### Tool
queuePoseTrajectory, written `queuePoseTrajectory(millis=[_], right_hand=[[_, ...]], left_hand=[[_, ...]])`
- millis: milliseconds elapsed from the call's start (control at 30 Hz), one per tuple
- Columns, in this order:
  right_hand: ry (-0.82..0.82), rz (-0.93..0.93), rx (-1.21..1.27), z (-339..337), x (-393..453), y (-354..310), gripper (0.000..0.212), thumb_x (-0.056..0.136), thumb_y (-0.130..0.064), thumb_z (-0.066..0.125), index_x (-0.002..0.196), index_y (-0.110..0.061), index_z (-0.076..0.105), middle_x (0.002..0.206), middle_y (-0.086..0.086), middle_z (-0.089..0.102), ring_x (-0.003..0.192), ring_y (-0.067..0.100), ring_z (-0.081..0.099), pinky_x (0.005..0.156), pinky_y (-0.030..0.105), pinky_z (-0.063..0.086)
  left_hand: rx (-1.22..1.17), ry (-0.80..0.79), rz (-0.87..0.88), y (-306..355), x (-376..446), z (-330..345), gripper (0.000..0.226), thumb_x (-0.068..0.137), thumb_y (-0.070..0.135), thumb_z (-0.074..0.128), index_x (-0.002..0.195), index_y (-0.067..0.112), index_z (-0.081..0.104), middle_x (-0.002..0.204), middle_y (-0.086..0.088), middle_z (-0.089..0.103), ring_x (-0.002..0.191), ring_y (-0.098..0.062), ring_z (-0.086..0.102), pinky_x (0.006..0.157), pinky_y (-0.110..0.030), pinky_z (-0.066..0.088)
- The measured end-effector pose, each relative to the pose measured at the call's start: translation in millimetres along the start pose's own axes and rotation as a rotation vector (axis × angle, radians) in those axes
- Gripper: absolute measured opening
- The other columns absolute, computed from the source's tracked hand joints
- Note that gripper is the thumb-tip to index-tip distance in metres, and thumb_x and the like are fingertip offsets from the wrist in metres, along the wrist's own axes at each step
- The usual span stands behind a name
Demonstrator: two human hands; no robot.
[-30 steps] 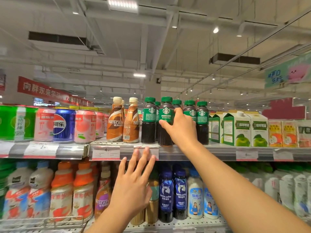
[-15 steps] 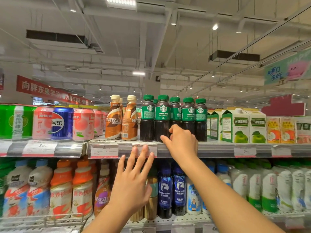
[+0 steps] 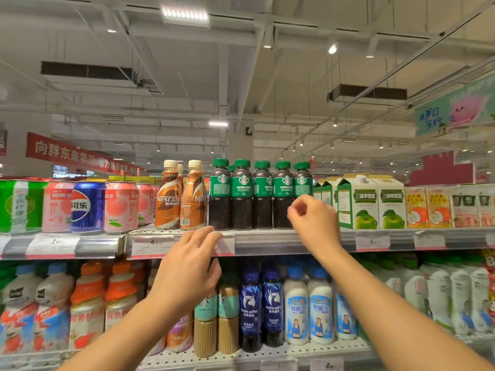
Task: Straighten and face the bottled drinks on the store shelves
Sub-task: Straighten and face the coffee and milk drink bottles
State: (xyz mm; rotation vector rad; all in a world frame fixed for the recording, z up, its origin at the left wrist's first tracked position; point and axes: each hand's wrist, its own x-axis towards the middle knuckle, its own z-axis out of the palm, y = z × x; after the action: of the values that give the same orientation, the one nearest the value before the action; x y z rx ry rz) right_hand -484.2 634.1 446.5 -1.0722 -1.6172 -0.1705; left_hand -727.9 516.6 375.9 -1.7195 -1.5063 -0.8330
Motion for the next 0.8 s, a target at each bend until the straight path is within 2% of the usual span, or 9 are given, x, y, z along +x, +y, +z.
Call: queuePoseTrajectory(millis=[100, 200, 300, 400, 467, 567, 667, 733, 800], right_hand=[[0.061, 0.076, 0.072, -15, 14, 37, 0.010, 0.087, -0.032, 0.069, 0.087, -0.027, 0.061, 0.082, -0.010, 0.067, 0.079, 0.021, 0.066, 0.073, 0.034, 0.051], [-0.093, 0.129, 0.120, -15, 25, 62, 0.035, 0.085, -0.048, 0.073, 0.106, -0.027, 0.056, 0.103, -0.007, 0.067, 0.091, 0.019, 0.066, 0.085, 0.045, 0.057], [-0.254, 0.132, 0.173, -11, 34, 70, 0.064, 0.080, -0.061, 0.076, 0.127, -0.025, 0.053, 0.122, -0.005, 0.065, 0.101, 0.017, 0.065, 0.093, 0.045, 0.055], [-0.373, 0.125, 0.201, -12, 48, 66, 0.089, 0.077, -0.064, 0.078, 0.146, -0.021, 0.044, 0.141, 0.001, 0.059, 0.121, 0.022, 0.061, 0.103, 0.044, 0.051], [-0.454, 0.106, 0.242, -13, 55, 66, 0.091, 0.081, -0.053, 0.080, 0.153, -0.015, 0.038, 0.152, 0.006, 0.050, 0.132, 0.025, 0.053, 0.106, 0.035, 0.044], [-0.525, 0.147, 0.342, -9, 62, 70, 0.080, 0.086, -0.037, 0.081, 0.151, -0.012, 0.042, 0.150, 0.005, 0.052, 0.127, 0.019, 0.053, 0.101, 0.031, 0.042], [-0.535, 0.131, 0.415, -4, 65, 79, 0.108, 0.063, -0.064, 0.087, 0.150, -0.015, 0.045, 0.150, 0.002, 0.054, 0.133, 0.018, 0.053, 0.112, 0.043, 0.044], [-0.539, 0.125, 0.448, 5, 70, 90, 0.124, 0.046, -0.080, 0.084, 0.146, -0.017, 0.048, 0.145, 0.001, 0.059, 0.130, 0.018, 0.057, 0.109, 0.048, 0.048], [-0.543, 0.115, 0.486, 3, 68, 88, 0.095, 0.062, -0.063, 0.089, 0.138, -0.020, 0.055, 0.135, -0.003, 0.065, 0.124, 0.018, 0.061, 0.106, 0.047, 0.051]], left_hand=[[-0.099, 0.066, -0.051, 2, 21, -12, 0.048, 0.091, 0.028, 0.066, 0.138, 0.024, 0.054, 0.135, 0.009, 0.056, 0.124, -0.013, 0.053, 0.101, -0.032, 0.050], [-0.231, 0.155, -0.176, 3, 47, -22, 0.043, 0.092, 0.026, 0.068, 0.133, 0.025, 0.056, 0.125, 0.009, 0.062, 0.106, -0.011, 0.062, 0.095, -0.035, 0.055], [-0.247, 0.207, -0.264, 1, 73, -29, 0.038, 0.092, 0.028, 0.070, 0.128, 0.025, 0.058, 0.118, 0.008, 0.066, 0.092, -0.011, 0.064, 0.086, -0.040, 0.058], [-0.121, 0.198, -0.169, 2, 91, -29, 0.038, 0.092, 0.029, 0.071, 0.128, 0.024, 0.059, 0.123, 0.008, 0.063, 0.095, -0.013, 0.063, 0.085, -0.038, 0.057], [-0.004, 0.183, -0.065, 5, 101, -29, 0.038, 0.090, 0.028, 0.072, 0.127, 0.023, 0.060, 0.125, 0.005, 0.063, 0.102, -0.018, 0.064, 0.083, -0.037, 0.057], [0.055, 0.193, 0.016, 11, 123, -33, 0.036, 0.088, 0.026, 0.075, 0.122, 0.020, 0.064, 0.122, 0.000, 0.065, 0.108, -0.023, 0.064, 0.080, -0.036, 0.055], [0.068, 0.193, 0.082, 17, 150, -43, 0.027, 0.091, 0.028, 0.072, 0.116, 0.019, 0.066, 0.115, 0.001, 0.067, 0.105, -0.023, 0.062, 0.080, -0.038, 0.054], [0.066, 0.172, 0.124, 21, 171, -49, 0.026, 0.092, 0.030, 0.070, 0.116, 0.020, 0.067, 0.114, 0.002, 0.067, 0.106, -0.022, 0.060, 0.085, -0.040, 0.054], [0.057, 0.130, 0.133, 29, 195, -55, 0.028, 0.093, 0.030, 0.069, 0.120, 0.022, 0.067, 0.117, 0.004, 0.068, 0.110, -0.020, 0.057, 0.092, -0.039, 0.052]])
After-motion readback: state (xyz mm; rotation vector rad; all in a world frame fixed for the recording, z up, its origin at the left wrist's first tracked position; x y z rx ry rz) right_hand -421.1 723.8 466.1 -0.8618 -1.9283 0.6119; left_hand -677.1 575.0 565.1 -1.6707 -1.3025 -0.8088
